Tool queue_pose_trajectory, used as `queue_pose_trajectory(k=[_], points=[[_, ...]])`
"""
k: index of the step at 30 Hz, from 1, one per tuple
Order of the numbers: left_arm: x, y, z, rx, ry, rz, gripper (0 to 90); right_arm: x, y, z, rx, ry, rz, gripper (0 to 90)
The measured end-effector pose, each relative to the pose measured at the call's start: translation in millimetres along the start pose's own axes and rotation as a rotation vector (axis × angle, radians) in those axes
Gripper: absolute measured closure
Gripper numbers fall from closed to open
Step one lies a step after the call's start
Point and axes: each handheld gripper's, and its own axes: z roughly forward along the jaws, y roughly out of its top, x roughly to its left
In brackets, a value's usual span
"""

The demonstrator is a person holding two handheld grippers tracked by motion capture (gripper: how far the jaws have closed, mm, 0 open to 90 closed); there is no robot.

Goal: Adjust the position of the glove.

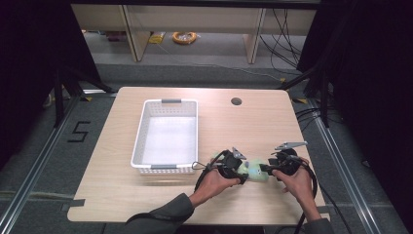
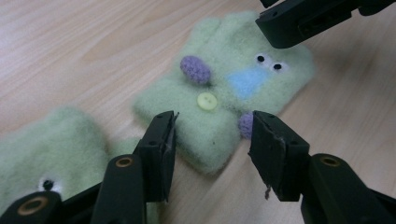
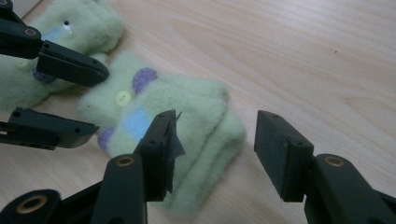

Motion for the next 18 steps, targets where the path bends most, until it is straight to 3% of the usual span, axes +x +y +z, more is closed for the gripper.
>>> queue_pose_trajectory(k=[2, 6, 10, 12, 14, 15, 17, 18], points=[[-0.4, -0.6, 4.0, -0.016, -0.001, -0.025, 50.1, -1.5, 0.4, 3.6, 0.012, -0.005, -0.009, 52.0], [-1.3, -1.5, 6.5, -0.02, 0.021, -0.014, 55.0, -1.4, 0.5, 8.1, 0.022, 0.0, -0.018, 55.4], [-0.4, -2.0, 5.0, -0.022, 0.016, -0.015, 64.6, -8.1, -2.8, 11.7, 0.017, 0.035, -0.014, 66.7], [-1.6, -3.1, 5.3, -0.054, 0.02, -0.006, 71.3, -6.6, -3.5, 10.5, 0.019, 0.032, 0.015, 73.8], [-2.5, -3.5, 4.6, -0.061, 0.018, 0.005, 76.5, -4.9, -4.0, 10.0, 0.004, 0.051, 0.002, 77.1], [-2.9, -3.3, 3.4, -0.052, 0.012, 0.014, 77.8, -5.0, -4.2, 9.8, 0.011, 0.016, -0.029, 78.1], [-3.1, -4.1, 1.6, -0.058, 0.001, 0.026, 79.2, -1.2, -3.5, 7.3, 0.012, 0.021, -0.018, 79.4], [-3.4, -5.1, -0.1, -0.069, -0.015, 0.012, 79.7, -0.9, -3.7, 5.9, -0.003, 0.025, -0.037, 79.8]])
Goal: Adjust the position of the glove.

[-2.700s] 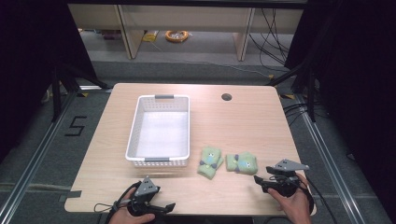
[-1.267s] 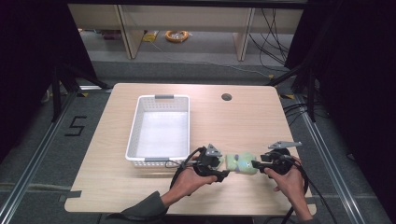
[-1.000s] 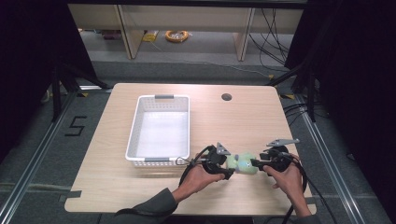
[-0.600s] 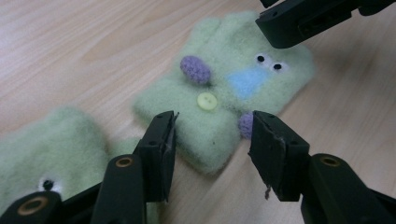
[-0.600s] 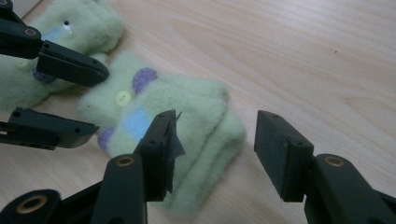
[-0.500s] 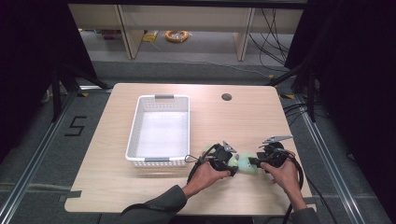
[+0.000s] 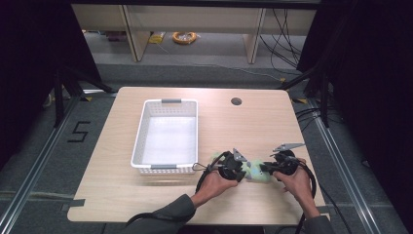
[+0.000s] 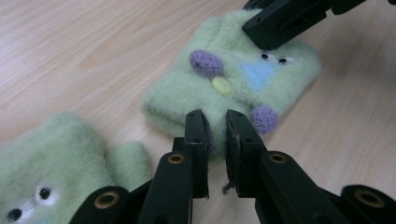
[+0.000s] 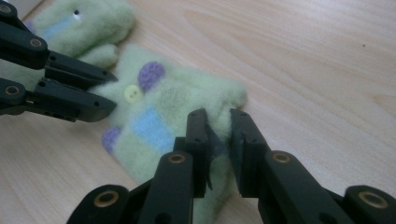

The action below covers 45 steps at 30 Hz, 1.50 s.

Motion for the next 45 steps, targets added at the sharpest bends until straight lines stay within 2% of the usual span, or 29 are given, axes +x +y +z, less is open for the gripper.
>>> queue_pose_trajectory(k=[1, 2, 3, 4, 5, 6, 8, 9, 11, 12, 14, 18, 20, 21, 22, 24, 25, 26, 27, 28, 31, 32, 34, 35, 37, 38, 41, 42, 45], points=[[-0.1, -0.6, -2.7, -0.006, -0.009, -0.002, 80.0, 2.7, 0.4, -3.9, -0.004, 0.018, 0.02, 79.9], [-0.9, -1.3, -6.8, -0.013, -0.017, -0.001, 80.4, 7.7, 0.0, -12.7, -0.031, 0.009, -0.016, 80.0], [-2.2, -2.3, -11.4, -0.024, -0.031, 0.004, 80.5, 11.6, -0.4, -18.1, -0.058, 0.038, -0.033, 79.9], [-3.4, -3.4, -16.7, -0.037, -0.043, 0.002, 80.5, 11.6, -0.4, -18.1, -0.058, 0.038, -0.033, 79.9], [-5.4, -5.2, -23.7, -0.044, -0.058, 0.01, 80.6, 19.8, -3.2, -28.1, -0.084, 0.026, -0.053, 79.9], [-7.1, -6.7, -27.9, -0.047, -0.072, 0.011, 80.6, 22.1, -4.5, -29.8, -0.093, 0.04, -0.06, 79.9], [-13.5, -13.0, -40.6, -0.047, -0.09, 0.036, 80.6, 26.5, -6.6, -32.1, -0.093, 0.051, -0.069, 79.9], [-15.4, -15.7, -43.7, -0.048, -0.096, 0.036, 80.6, 33.6, -9.8, -34.7, -0.084, 0.057, -0.055, 79.9], [-18.4, -22.3, -49.9, -0.048, -0.117, 0.034, 80.6, 40.6, -14.3, -35.6, -0.086, 0.073, -0.073, 79.8], [-20.2, -26.1, -51.8, -0.047, -0.132, 0.015, 80.6, 47.8, -19.0, -36.4, -0.075, 0.086, -0.065, 79.7], [-22.6, -32.3, -55.3, -0.045, -0.125, 0.03, 80.6, 52.3, -21.5, -35.1, -0.097, 0.066, -0.059, 79.7], [-26.7, -42.4, -59.9, -0.037, -0.139, 0.023, 80.5, 64.5, -26.4, -36.3, -0.084, 0.094, -0.077, 79.5], [-27.1, -46.5, -63.5, -0.039, -0.155, 0.043, 80.4, 67.4, -27.0, -36.2, -0.077, 0.101, -0.072, 79.4], [-26.4, -49.0, -66.3, -0.035, -0.159, 0.034, 80.4, 69.9, -28.3, -33.6, -0.11, 0.117, -0.077, 79.4], [-24.8, -51.8, -68.7, -0.037, -0.162, 0.031, 80.4, 75.6, -29.1, -36.1, -0.08, 0.121, -0.088, 79.4], [-23.2, -57.9, -73.5, -0.033, -0.168, 0.007, 80.4, 78.4, -29.8, -35.3, -0.077, 0.128, -0.095, 79.4], [-22.6, -60.2, -75.4, -0.035, -0.177, 0.014, 80.3, 84.5, -31.1, -32.0, -0.069, 0.136, -0.105, 79.3], [-23.0, -63.2, -76.7, -0.025, -0.17, 0.008, 80.3, 84.5, -31.1, -32.0, -0.069, 0.136, -0.105, 79.3], [-21.5, -66.4, -77.6, -0.021, -0.161, 0.024, 80.3, 87.1, -31.5, -29.6, -0.065, 0.143, -0.11, 79.2], [-21.1, -69.1, -77.5, -0.018, -0.159, 0.004, 80.2, 89.8, -31.8, -26.3, -0.054, 0.15, -0.115, 79.2], [-17.6, -78.5, -78.8, -0.007, -0.162, -0.002, 80.1, 95.9, -32.0, -18.7, -0.052, 0.164, -0.117, 79.1], [-17.4, -81.0, -79.0, -0.007, -0.159, -0.003, 80.1, 100.2, -32.1, -17.2, -0.029, 0.171, -0.101, 79.1], [-16.1, -84.7, -80.4, 0.002, -0.16, -0.001, 80.1, 101.8, -31.6, -12.8, -0.01, 0.172, -0.117, 78.8], [-16.0, -87.1, -80.3, 0.001, -0.157, -0.021, 80.0, 103.0, -31.6, -10.9, -0.008, 0.177, -0.12, 78.7], [-13.9, -88.4, -80.7, 0.003, -0.148, -0.017, 79.8, 103.2, -31.2, -6.4, 0.002, 0.161, -0.146, 78.2], [-12.3, -87.9, -81.2, 0.008, -0.134, 0.001, 79.8, 103.7, -30.6, -2.2, 0.003, 0.141, -0.156, 78.0], [-10.2, -87.8, -81.2, -0.001, -0.138, 0.0, 79.5, 103.0, -29.4, 1.6, 0.005, 0.137, -0.152, 77.7], [-10.5, -89.0, -81.1, 0.002, -0.131, -0.017, 79.5, 103.0, -29.4, 1.6, 0.005, 0.137, -0.152, 77.7], [-9.7, -91.1, -80.1, 0.004, -0.126, -0.006, 79.3, 102.2, -27.5, 3.3, 0.022, 0.137, -0.146, 77.6]])
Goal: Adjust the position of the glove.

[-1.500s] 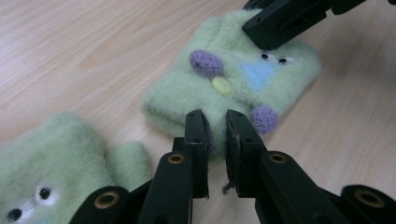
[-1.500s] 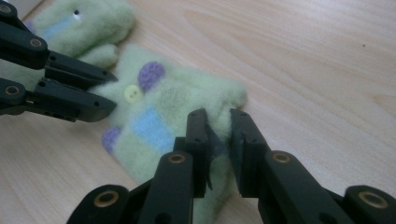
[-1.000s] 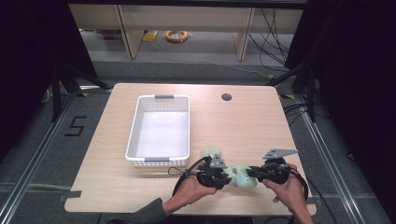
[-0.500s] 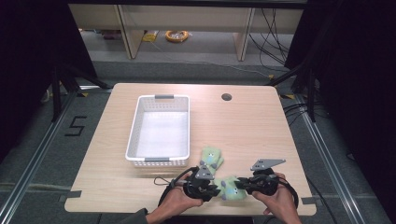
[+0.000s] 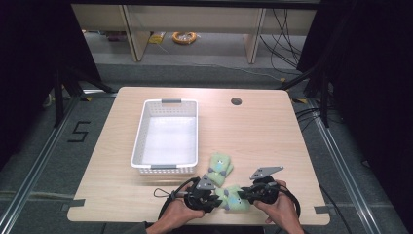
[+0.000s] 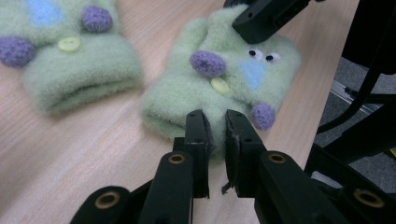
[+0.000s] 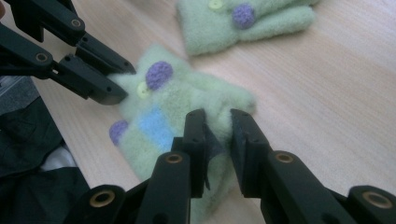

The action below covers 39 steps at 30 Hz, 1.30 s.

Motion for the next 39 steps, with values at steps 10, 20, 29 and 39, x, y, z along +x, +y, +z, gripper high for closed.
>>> queue_pose_trajectory(k=[10, 20, 29, 39], points=[[0.9, -1.7, -3.1, 0.002, 0.018, 0.001, 79.0, 0.1, 7.0, 7.5, 0.014, -0.004, -0.012, 76.1], [5.4, 6.4, -17.4, -0.055, 0.037, -0.056, 59.2, -10.6, 15.5, -7.0, -0.03, -0.021, -0.012, 61.9], [14.9, 14.5, -27.4, -0.118, 0.078, -0.091, 52.5, -28.3, 48.0, -8.0, -0.058, -0.046, -0.027, 59.5], [20.4, 12.6, -32.8, -0.117, 0.085, -0.103, 48.9, -44.0, 83.9, 21.1, -0.003, -0.063, -0.047, 60.0]])
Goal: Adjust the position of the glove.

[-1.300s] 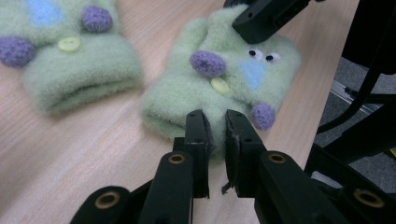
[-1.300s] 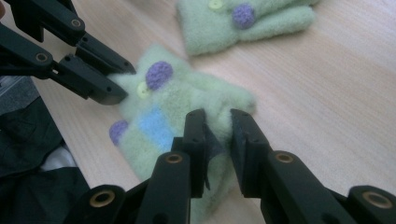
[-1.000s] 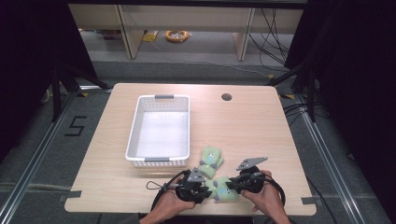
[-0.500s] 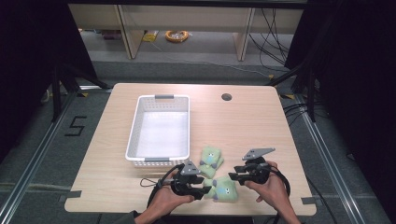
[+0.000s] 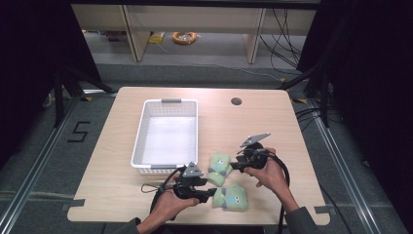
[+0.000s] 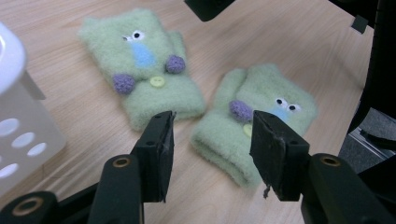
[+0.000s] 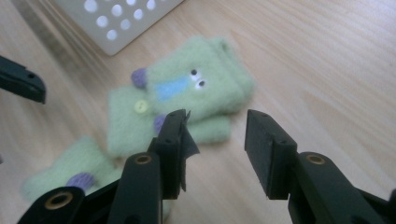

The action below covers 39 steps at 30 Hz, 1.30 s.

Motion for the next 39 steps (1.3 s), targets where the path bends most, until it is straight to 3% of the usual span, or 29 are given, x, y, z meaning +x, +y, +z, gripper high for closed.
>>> queue_pose_trajectory(k=[1, 2, 4, 7, 9, 11, 13, 17, 19, 21, 23, 28, 29, 30, 31, 32, 33, 34, 35, 39], points=[[0.3, -0.2, -0.6, 0.004, 0.002, 0.001, 48.9, 0.0, 0.0, 0.0, 0.0, 0.0, 0.0, 60.0], [0.6, -0.2, -0.8, 0.007, 0.003, 0.002, 48.5, -2.6, 6.8, 4.4, 0.035, -0.006, -0.018, 60.1], [1.6, -0.2, -1.3, 0.018, 0.001, 0.01, 48.5, -4.1, 9.8, 8.7, 0.029, -0.009, -0.017, 60.0], [0.1, -1.0, 0.9, 0.003, 0.004, -0.021, 48.6, -8.3, 19.1, 16.6, 0.066, -0.011, -0.05, 61.0], [3.7, -0.9, 0.3, 0.027, 0.005, 0.005, 48.3, -9.5, 24.7, 22.5, 0.077, 0.0, -0.059, 61.6], [3.1, -1.8, 2.7, 0.009, 0.006, -0.033, 48.1, -9.2, 30.2, 28.1, 0.089, 0.006, -0.098, 61.9], [4.4, -1.9, 1.9, 0.02, 0.005, -0.021, 48.1, -8.4, 35.5, 32.6, 0.116, -0.002, -0.135, 62.1], [4.1, -1.3, 0.8, 0.022, 0.01, -0.02, 47.9, -9.1, 39.3, 40.9, 0.147, 0.018, -0.133, 61.8], [4.3, -1.5, 0.7, 0.019, 0.004, -0.025, 47.8, -11.5, 38.3, 46.3, 0.169, 0.026, -0.14, 66.9], [4.0, -1.2, 0.6, 0.006, 0.007, -0.026, 47.5, -14.8, 36.1, 47.4, 0.163, 0.049, -0.128, 79.5], [4.8, -0.3, -0.1, 0.005, 0.009, -0.025, 47.2, -16.1, 33.0, 42.9, 0.153, 0.066, -0.08, 86.3], [3.8, 1.3, 1.4, -0.002, 0.008, -0.04, 47.5, -17.1, 19.4, 27.2, 0.115, 0.019, -0.024, 87.7], [3.2, 1.7, 1.8, -0.005, 0.011, -0.038, 47.8, -18.1, 11.8, 21.7, 0.085, 0.017, 0.02, 87.7], [4.6, 2.6, 0.8, 0.011, 0.01, -0.007, 47.8, -18.1, 11.8, 21.7, 0.085, 0.017, 0.02, 87.7], [2.2, 3.1, 2.7, -0.004, 0.01, -0.03, 47.9, -18.9, 8.7, 19.1, 0.064, 0.024, 0.038, 87.7], [2.8, 4.5, 2.8, 0.012, 0.009, -0.008, 48.2, -18.2, 4.6, 15.2, 0.064, 0.032, 0.087, 87.7], [1.0, 5.9, 5.2, 0.007, 0.01, -0.016, 48.3, -18.9, 0.4, 13.0, 0.029, 0.027, 0.064, 87.7], [-0.2, 6.7, 8.7, -0.007, 0.001, -0.025, 48.3, -16.0, -5.2, 9.9, 0.019, -0.011, 0.077, 87.6], [-0.2, 7.3, 9.8, 0.013, 0.0, -0.018, 48.4, -13.1, -9.5, 6.6, 0.027, -0.023, 0.094, 87.7], [-0.3, 8.9, 20.5, 0.016, -0.006, -0.044, 48.8, -10.1, -21.5, 0.2, 0.005, -0.037, 0.101, 87.4]])
